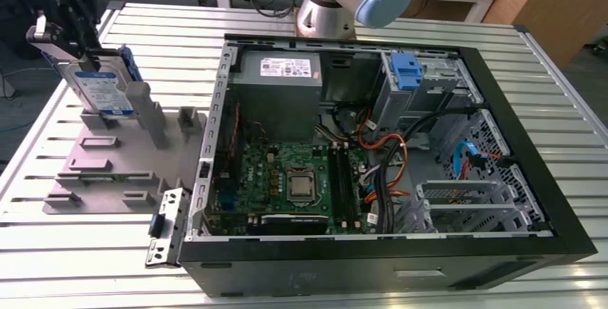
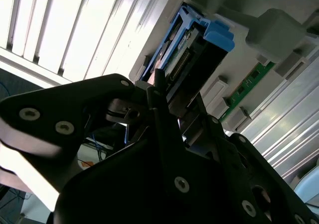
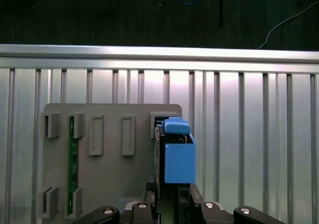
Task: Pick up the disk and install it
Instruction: 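Pick up the disk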
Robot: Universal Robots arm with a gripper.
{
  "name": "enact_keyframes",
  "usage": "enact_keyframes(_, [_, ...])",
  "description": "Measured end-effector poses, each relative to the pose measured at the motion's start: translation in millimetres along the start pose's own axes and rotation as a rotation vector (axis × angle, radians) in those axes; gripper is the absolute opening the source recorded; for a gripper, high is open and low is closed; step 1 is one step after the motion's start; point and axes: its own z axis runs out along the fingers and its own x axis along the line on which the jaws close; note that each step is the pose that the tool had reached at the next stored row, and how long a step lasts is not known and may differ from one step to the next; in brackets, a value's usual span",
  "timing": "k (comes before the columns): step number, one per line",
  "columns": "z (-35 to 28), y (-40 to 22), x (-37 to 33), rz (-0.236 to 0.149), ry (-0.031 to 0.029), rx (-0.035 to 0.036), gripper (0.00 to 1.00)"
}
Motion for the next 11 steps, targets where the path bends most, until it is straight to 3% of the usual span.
enact_keyframes(11, [-0.4, 0.0, 0.0, 0.0, 0.0001, -0.0001, 0.35])
